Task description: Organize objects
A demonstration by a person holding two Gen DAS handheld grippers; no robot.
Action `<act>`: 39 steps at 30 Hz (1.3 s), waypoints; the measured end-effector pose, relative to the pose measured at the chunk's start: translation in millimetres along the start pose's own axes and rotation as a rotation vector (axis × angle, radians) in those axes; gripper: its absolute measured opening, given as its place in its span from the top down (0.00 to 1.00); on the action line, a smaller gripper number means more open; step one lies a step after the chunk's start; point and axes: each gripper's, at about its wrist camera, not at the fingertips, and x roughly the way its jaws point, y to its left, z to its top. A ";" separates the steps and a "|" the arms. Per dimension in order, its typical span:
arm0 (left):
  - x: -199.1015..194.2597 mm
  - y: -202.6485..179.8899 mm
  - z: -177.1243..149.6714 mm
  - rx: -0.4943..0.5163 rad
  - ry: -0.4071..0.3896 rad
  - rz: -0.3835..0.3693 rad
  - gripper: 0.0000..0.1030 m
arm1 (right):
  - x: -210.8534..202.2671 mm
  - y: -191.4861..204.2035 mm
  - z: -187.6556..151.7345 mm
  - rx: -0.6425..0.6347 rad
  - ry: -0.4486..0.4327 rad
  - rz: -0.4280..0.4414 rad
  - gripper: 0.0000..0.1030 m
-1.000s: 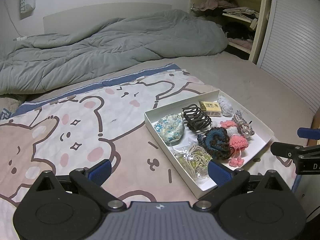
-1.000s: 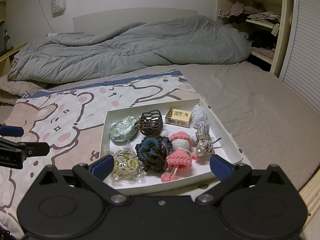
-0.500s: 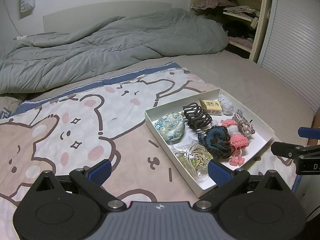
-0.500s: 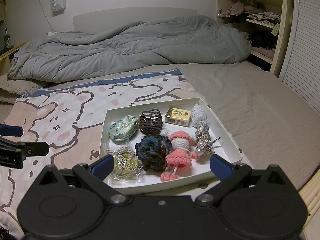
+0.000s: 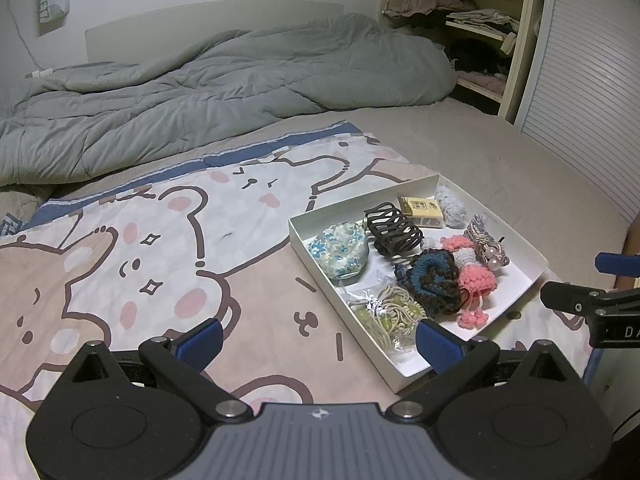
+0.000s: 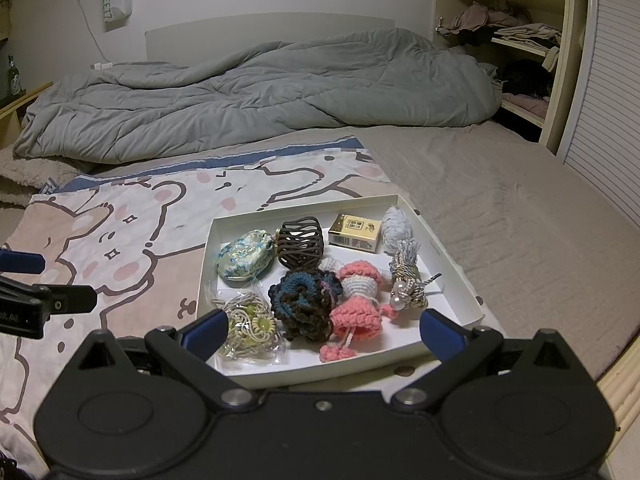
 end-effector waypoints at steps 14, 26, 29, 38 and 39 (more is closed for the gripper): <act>-0.8 0.3 1.1 -0.004 0.004 0.004 0.02 | 1.1 -0.8 -1.1 -0.001 0.002 0.000 0.00; -1.1 0.8 1.9 0.000 0.005 0.002 0.02 | 1.9 -0.3 -2.1 -0.006 0.004 -0.001 0.00; -1.1 0.8 1.9 0.000 0.005 0.003 0.02 | 1.9 0.0 -2.6 -0.006 0.004 -0.001 0.00; -1.0 1.0 2.0 0.001 0.006 0.002 0.02 | 2.1 0.0 -2.3 -0.007 0.005 -0.002 0.00; -1.1 1.3 2.0 0.001 0.006 0.003 0.02 | 2.1 0.0 -2.3 -0.007 0.005 -0.002 0.00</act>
